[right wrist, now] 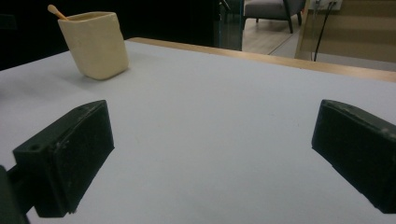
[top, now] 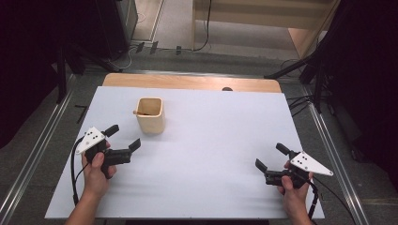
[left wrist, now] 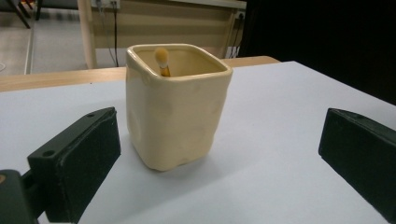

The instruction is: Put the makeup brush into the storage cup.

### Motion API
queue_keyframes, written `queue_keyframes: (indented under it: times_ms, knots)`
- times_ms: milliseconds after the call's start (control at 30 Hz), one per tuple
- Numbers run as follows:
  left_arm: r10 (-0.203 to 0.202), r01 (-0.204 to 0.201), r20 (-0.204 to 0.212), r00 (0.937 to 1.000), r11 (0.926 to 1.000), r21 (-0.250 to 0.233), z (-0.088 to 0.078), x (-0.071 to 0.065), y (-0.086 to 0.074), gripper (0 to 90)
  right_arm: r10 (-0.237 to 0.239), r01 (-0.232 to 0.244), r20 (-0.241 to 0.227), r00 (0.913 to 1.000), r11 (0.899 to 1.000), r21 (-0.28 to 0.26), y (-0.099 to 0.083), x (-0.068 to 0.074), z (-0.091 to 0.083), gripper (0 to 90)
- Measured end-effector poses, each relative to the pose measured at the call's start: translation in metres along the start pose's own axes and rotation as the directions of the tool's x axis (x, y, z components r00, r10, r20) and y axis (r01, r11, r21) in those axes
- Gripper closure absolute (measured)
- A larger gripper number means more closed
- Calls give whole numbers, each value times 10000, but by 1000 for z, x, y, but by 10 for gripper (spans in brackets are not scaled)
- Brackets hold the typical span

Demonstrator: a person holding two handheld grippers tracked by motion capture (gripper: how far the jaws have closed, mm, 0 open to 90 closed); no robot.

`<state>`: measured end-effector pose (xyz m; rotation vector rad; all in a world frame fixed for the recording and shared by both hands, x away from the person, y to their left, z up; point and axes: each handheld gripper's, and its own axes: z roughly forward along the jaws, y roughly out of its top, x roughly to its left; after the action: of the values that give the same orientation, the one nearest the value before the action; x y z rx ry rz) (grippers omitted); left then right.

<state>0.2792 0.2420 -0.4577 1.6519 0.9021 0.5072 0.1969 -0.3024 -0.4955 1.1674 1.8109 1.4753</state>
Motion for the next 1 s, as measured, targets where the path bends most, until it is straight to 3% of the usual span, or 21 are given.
queue_keyframes:
  times_ms: [500, 700, 1000]
  knots:
    - [85, -88, -260, 9996, 9999, -119, -31, 1, -12, 0, -23, 24, 92, 10000, 10000, -83, 1, -1, -2, 0]
    - [480, -479, -310, 9984, 9988, 48, -37, -2, -16, 0, -12, 13, 127, 9999, 9999, -104, 1, -2, -3, 0]
    - [334, -331, -264, 9991, 9994, 99, -46, 0, -24, 0, -19, 21, 169, 9999, 9999, -127, 2, -2, -3, 0]
